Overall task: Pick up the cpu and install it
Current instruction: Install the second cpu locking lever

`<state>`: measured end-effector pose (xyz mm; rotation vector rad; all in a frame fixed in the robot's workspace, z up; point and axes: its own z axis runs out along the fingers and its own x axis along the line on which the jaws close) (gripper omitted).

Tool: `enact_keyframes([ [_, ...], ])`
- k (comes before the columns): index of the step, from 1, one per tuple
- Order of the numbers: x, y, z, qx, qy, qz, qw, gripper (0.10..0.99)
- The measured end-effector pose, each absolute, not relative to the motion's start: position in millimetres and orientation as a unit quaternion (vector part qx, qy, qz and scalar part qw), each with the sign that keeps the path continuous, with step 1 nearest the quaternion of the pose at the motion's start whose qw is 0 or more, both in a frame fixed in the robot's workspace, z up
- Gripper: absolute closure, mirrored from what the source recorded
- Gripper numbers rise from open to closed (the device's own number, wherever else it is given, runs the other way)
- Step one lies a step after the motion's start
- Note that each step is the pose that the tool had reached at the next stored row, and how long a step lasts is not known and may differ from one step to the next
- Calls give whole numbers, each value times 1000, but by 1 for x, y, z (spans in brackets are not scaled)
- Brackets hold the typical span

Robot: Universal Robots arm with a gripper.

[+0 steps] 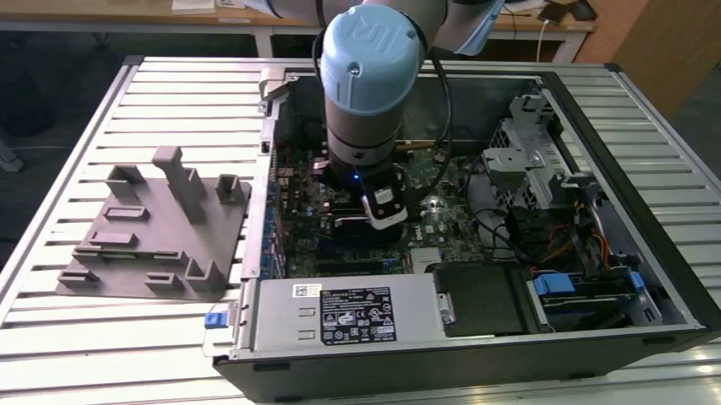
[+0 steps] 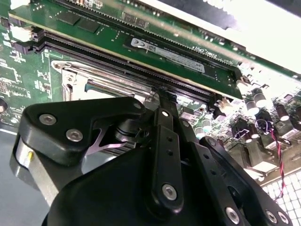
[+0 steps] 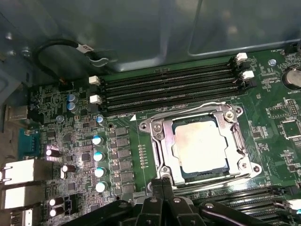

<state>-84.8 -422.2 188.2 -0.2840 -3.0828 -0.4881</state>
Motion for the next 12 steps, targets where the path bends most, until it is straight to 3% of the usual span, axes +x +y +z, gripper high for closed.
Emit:
enact_keyframes([
  [12, -87, -422, 190, -91, -985, -146, 3, 980],
])
